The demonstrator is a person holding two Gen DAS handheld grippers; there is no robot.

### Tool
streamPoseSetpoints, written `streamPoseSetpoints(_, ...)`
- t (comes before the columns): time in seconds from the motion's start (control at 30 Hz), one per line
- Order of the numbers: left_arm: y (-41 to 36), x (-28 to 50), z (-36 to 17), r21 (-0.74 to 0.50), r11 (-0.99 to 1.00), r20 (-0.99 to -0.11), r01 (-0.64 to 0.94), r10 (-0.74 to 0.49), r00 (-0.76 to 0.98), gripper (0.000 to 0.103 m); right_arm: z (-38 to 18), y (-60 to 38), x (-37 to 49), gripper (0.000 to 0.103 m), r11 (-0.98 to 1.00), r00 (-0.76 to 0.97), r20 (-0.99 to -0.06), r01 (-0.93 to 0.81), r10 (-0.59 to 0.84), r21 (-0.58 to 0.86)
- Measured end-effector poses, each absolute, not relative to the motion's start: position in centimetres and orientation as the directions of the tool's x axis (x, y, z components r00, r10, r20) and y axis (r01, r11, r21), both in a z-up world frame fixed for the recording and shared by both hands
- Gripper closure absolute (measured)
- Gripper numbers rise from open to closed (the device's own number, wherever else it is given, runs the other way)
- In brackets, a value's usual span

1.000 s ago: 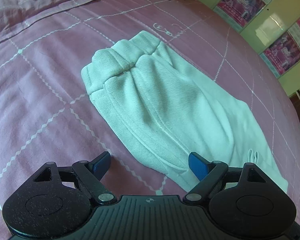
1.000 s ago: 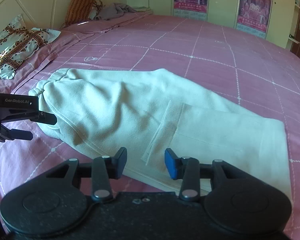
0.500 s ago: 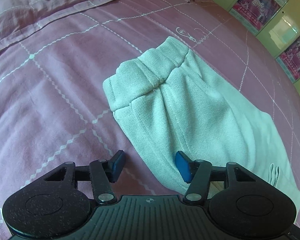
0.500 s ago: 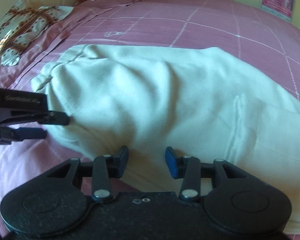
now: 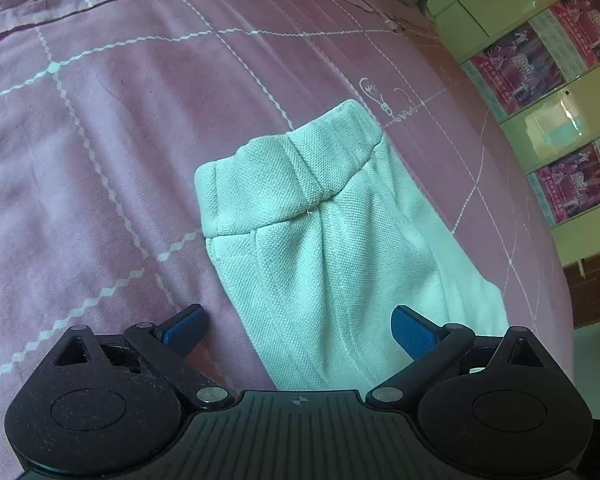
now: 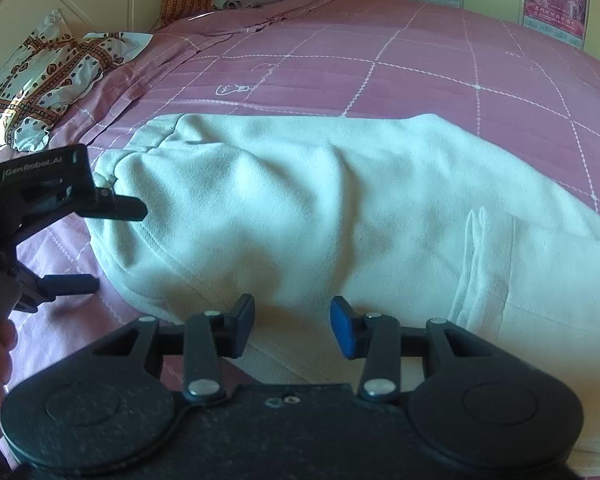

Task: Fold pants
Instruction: 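Grasp the waistband end of the pants with the left gripper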

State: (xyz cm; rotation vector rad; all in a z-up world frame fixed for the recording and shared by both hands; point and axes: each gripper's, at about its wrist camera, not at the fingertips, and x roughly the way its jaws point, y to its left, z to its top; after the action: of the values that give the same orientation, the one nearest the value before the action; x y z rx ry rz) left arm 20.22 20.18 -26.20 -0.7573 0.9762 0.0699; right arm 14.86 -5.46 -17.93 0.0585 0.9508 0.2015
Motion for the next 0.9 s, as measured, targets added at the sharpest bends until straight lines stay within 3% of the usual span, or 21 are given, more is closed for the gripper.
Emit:
streamPoseSetpoints(0.1, 20.0, 20.7, -26.6, -0.584, 0.719, -0.742, -0.378, -0.283, 0.608, 0.006, -17.9, -5.8, 14.6, 0.061, 0.98, 0.565, -0.801, -0.135, 0.198, 0.147)
streamPoseSetpoints(0.13, 20.0, 20.8, -26.7, -0.598, 0.707, -0.73, -0.378, -0.287, 0.62, 0.012, -17.9, -5.9, 14.6, 0.061, 0.98, 0.565, -0.801, -0.131, 0.199, 0.151)
streamPoseSetpoints(0.17, 20.0, 21.0, -26.8, -0.612, 0.694, -0.721, -0.378, -0.295, 0.627, 0.028, -17.9, -6.0, 14.6, 0.061, 0.98, 0.566, -0.8, -0.13, 0.198, 0.15)
streamPoseSetpoints(0.27, 20.0, 21.5, -27.2, -0.63, 0.661, -0.721, -0.408, -0.302, 0.624, 0.055, -17.7, -6.2, 14.7, 0.061, 0.984, 0.581, -0.795, -0.128, 0.178, 0.126)
streamPoseSetpoints(0.37, 20.2, 21.4, -26.7, -0.658, 0.641, -0.701, -0.395, -0.331, 0.632, 0.065, -17.1, -6.5, 15.7, 0.061, 0.989, 0.609, -0.78, -0.115, 0.141, 0.089)
streamPoseSetpoints(0.53, 20.0, 22.2, -27.6, -0.614, 0.684, -0.735, -0.394, -0.313, 0.602, 0.073, -17.9, -7.1, 19.0, 0.059, 0.996, 0.605, -0.792, -0.035, 0.086, 0.082)
streamPoseSetpoints(0.6, 20.0, 22.2, -27.3, -0.615, 0.677, -0.735, -0.404, -0.309, 0.603, 0.073, -19.7, -6.0, 19.7, 0.058, 0.989, 0.517, -0.843, -0.091, 0.147, 0.116)
streamPoseSetpoints(0.7, 19.2, 21.4, -24.8, -0.605, 0.723, -0.702, -0.334, -0.286, 0.652, 0.076, -19.2, -5.4, 19.3, 0.06, 0.985, 0.506, -0.847, -0.134, 0.161, 0.108)
streamPoseSetpoints(0.9, 15.7, 20.9, -20.0, -0.504, 0.845, -0.662, -0.18, -0.244, 0.709, 0.079, -15.2, -7.9, 15.7, 0.06, 0.991, 0.611, -0.783, -0.119, 0.121, 0.061)
